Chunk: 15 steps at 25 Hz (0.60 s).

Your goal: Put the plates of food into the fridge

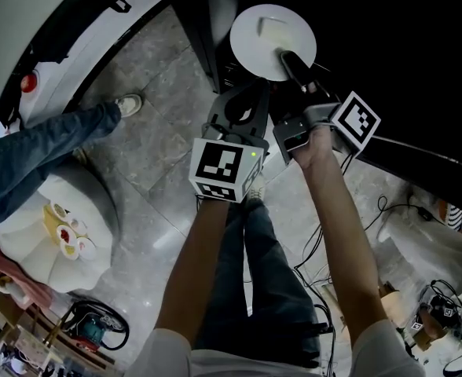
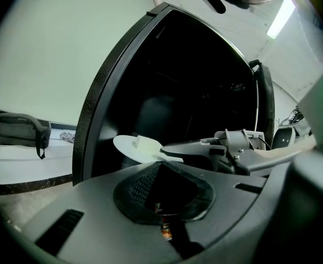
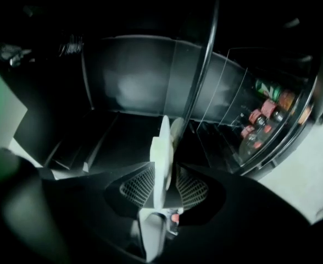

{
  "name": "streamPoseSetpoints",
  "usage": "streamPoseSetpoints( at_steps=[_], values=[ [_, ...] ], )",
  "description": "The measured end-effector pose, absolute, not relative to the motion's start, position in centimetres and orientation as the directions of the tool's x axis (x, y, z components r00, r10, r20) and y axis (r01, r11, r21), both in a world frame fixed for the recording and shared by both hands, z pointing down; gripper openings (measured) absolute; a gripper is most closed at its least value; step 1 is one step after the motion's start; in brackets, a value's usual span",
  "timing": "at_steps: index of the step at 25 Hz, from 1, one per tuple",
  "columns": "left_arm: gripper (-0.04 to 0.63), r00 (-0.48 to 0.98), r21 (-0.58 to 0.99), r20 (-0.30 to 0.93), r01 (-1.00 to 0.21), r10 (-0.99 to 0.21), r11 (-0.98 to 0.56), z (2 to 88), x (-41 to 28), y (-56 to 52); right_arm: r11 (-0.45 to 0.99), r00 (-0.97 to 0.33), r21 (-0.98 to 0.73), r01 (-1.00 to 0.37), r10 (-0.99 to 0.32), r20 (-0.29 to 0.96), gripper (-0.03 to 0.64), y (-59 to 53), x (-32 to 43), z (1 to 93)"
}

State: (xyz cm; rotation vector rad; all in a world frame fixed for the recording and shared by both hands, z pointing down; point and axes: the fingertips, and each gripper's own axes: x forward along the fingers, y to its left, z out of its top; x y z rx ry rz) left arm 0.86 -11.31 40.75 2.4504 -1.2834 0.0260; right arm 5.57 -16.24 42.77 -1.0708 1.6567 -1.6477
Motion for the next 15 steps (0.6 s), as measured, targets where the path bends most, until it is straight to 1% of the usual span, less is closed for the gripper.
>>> streamPoseSetpoints(
  at_steps=[3,15],
  values=[
    [0.0,0.589,0.311,0.184,-0.794,-0.787,-0.522,40.6,1.1,-11.6,-0.078,-0.538,-0.979,-0.188,-0.826,0.168,0.104,-15.6,5.3,43.0],
    [0.0,0.579,0.301,0.196,-0.803,-0.791,-0.514,41.3,0.9,-13.2,-0.087,-0.575,-0.98,-0.178,-0.799,0.175,0.104,-13.9,4.9,43.8]
  ],
)
